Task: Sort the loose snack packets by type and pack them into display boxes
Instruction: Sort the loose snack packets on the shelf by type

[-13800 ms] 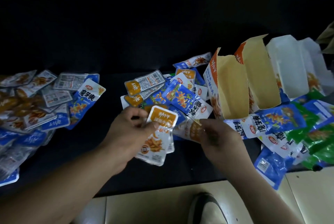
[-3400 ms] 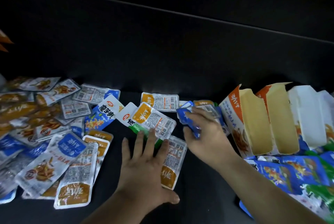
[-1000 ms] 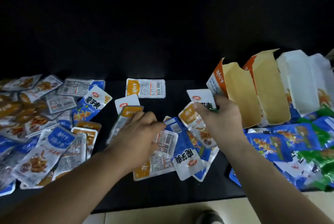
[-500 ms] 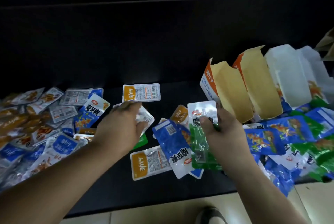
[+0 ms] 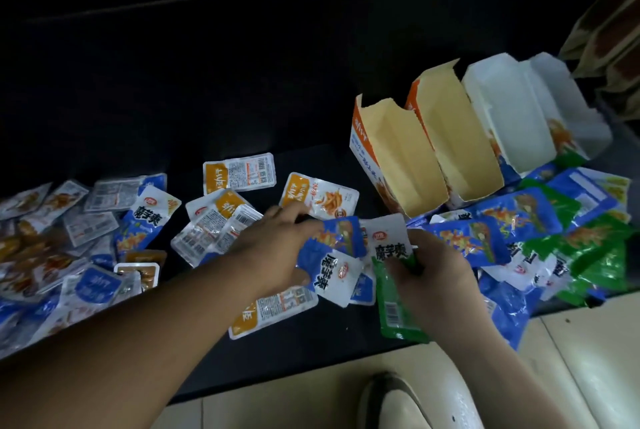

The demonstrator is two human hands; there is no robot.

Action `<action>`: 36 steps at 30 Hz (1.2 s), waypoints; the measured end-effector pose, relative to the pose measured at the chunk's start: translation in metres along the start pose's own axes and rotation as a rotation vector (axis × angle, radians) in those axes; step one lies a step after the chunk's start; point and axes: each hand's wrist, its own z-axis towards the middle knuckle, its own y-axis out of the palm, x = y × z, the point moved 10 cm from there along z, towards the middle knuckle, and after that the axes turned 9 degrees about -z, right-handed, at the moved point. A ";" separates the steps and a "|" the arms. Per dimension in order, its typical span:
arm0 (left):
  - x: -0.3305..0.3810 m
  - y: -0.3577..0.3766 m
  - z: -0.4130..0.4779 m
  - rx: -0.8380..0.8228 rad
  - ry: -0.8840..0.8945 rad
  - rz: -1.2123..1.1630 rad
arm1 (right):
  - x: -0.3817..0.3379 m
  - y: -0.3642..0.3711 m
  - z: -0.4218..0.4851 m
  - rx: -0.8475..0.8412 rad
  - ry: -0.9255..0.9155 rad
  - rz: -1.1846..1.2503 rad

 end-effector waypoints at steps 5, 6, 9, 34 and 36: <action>-0.008 -0.004 0.002 0.026 -0.179 -0.010 | 0.006 -0.011 -0.003 0.102 0.027 0.065; -0.007 -0.007 0.001 0.031 -0.181 0.014 | 0.006 -0.015 -0.003 0.121 0.021 0.065; -0.001 -0.023 -0.005 0.115 -0.150 0.036 | 0.012 -0.016 -0.002 0.128 0.037 0.127; 0.102 0.041 -0.035 -0.008 -0.071 -1.111 | 0.005 -0.026 -0.037 -0.120 0.092 0.630; 0.106 0.036 -0.027 0.094 -0.006 -0.833 | 0.029 -0.041 -0.047 -0.001 0.137 0.663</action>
